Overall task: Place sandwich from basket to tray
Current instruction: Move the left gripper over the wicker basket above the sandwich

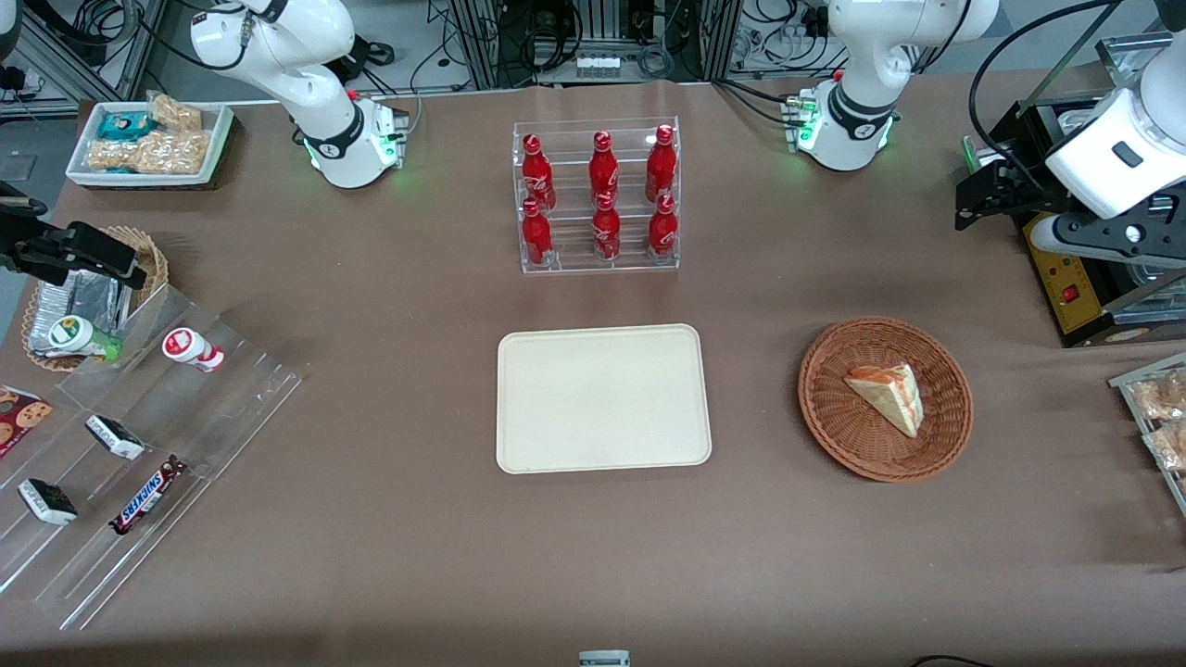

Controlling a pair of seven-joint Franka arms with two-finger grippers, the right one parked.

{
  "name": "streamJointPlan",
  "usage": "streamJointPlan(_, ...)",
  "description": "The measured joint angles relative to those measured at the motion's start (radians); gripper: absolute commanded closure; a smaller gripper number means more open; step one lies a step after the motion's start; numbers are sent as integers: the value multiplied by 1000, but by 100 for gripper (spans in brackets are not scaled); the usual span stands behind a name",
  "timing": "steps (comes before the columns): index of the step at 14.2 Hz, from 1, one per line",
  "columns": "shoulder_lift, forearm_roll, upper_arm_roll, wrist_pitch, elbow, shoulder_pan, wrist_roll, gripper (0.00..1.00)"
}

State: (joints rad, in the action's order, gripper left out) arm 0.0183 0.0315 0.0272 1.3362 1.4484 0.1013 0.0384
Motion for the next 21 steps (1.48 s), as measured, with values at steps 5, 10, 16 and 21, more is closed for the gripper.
streamJointPlan(5,0,0,0,0,0,0,0,1)
streamJointPlan(10,0,0,0,-3,0,0,0,1)
streamJointPlan(16,3,0,1,-9,42,0,0,1)
streamJointPlan(21,16,0,-5,173,249,0,-1,1)
